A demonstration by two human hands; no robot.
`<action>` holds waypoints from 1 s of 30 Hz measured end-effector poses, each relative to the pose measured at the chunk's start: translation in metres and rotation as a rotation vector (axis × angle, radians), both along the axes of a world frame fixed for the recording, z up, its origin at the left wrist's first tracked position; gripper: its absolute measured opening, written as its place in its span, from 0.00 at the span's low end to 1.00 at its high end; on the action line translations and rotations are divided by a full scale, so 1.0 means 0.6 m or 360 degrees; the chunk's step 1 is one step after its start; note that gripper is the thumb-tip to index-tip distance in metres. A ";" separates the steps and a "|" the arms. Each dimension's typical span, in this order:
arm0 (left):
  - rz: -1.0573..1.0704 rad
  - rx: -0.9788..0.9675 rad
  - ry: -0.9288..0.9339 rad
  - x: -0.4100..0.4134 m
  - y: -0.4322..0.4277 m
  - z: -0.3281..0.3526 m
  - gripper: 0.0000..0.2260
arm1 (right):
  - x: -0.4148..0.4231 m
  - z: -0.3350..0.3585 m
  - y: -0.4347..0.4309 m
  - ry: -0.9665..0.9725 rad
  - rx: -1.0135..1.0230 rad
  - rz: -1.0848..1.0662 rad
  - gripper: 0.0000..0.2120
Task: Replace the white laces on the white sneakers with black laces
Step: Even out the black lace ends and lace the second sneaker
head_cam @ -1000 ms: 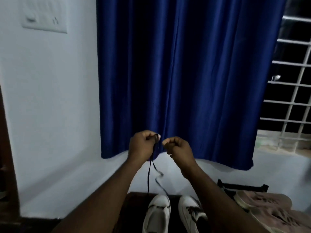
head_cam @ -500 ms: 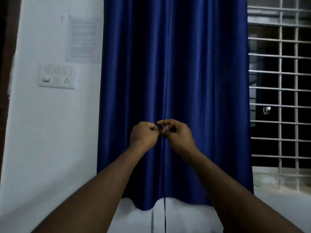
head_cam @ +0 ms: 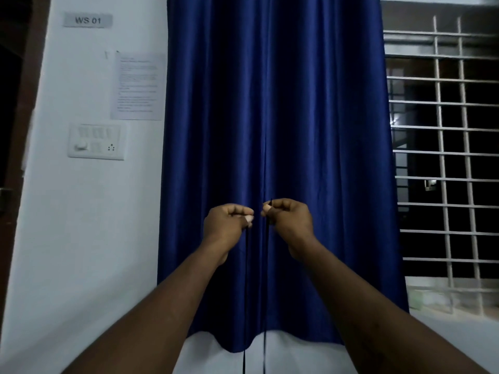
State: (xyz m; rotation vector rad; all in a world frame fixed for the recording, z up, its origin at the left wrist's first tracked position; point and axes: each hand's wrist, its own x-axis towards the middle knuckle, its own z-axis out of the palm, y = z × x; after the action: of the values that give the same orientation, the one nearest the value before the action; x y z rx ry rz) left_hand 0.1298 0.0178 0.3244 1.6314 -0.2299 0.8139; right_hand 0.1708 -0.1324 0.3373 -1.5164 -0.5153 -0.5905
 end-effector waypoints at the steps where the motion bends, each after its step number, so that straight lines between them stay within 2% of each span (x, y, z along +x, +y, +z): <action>1: -0.0014 -0.0038 -0.0009 -0.001 0.002 0.000 0.06 | -0.001 0.003 0.001 0.0023 0.0021 0.0005 0.03; 6: -0.0078 -0.0188 -0.0070 -0.004 0.004 0.009 0.13 | -0.002 0.008 0.006 0.0050 -0.0018 0.0035 0.07; 13: -0.0119 -0.0227 -0.0025 0.003 -0.002 0.018 0.07 | -0.014 0.016 0.014 0.0094 -0.0027 0.0056 0.06; 19: -0.0100 -0.0269 -0.0053 0.000 -0.011 0.029 0.14 | -0.017 0.025 0.011 0.0145 0.0038 0.0059 0.07; 24: -0.0138 -0.0267 -0.0041 -0.007 -0.023 0.039 0.05 | -0.012 0.024 0.006 0.0151 0.0042 0.0064 0.06; 30: -0.0132 -0.0275 -0.0032 -0.013 -0.037 0.044 0.03 | -0.013 0.029 -0.001 0.0136 0.0109 0.0044 0.06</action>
State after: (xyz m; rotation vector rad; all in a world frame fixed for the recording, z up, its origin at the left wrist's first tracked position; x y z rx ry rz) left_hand 0.1220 -0.0044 0.3510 1.4434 -0.2332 0.7659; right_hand 0.1627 -0.1332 0.3547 -1.4607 -0.4455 -0.5150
